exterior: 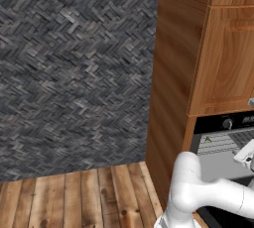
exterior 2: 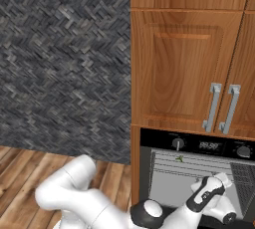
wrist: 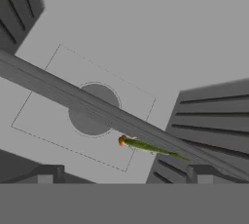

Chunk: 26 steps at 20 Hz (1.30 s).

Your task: Take the fish from the oven and place it on the plate on the counter.

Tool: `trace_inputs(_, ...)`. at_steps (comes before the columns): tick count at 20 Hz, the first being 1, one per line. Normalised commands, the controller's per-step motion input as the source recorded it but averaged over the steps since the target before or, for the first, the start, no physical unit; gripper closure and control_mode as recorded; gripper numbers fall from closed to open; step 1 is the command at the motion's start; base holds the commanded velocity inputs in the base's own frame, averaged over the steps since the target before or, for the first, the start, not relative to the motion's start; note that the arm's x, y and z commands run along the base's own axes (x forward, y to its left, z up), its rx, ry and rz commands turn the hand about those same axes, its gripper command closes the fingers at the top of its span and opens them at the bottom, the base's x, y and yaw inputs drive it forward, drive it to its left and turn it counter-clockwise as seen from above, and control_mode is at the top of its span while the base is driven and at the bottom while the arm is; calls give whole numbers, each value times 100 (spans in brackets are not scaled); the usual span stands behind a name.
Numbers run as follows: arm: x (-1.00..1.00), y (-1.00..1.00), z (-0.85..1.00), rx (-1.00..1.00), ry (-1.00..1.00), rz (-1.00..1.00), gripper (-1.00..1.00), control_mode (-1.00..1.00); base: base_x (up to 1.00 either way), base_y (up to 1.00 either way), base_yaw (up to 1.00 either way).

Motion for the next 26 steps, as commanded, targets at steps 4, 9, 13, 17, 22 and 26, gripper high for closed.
trace_inputs(4, 2, -19, -54, 0, -4, 0, -100, -100, 0, 0, 0)
trace_inputs(9, 0, -13, -54, 0, 1, 0, -100, -100, 0, 0, 0)
trace_inputs(13, 0, -2, -48, 1, 0, 0, -100, -100, 0, 0, 0)
trace_inputs(17, 7, 0, -41, 2, 0, 0, -100, -100, 0, 0, 0)
trace_inputs(22, 1, 0, -56, 6, -5, 1, -100, -100, 0, 0, 0)
trace_inputs(26, 3, 0, -52, 8, -13, 0, -100, -100, 0, 0, 0)
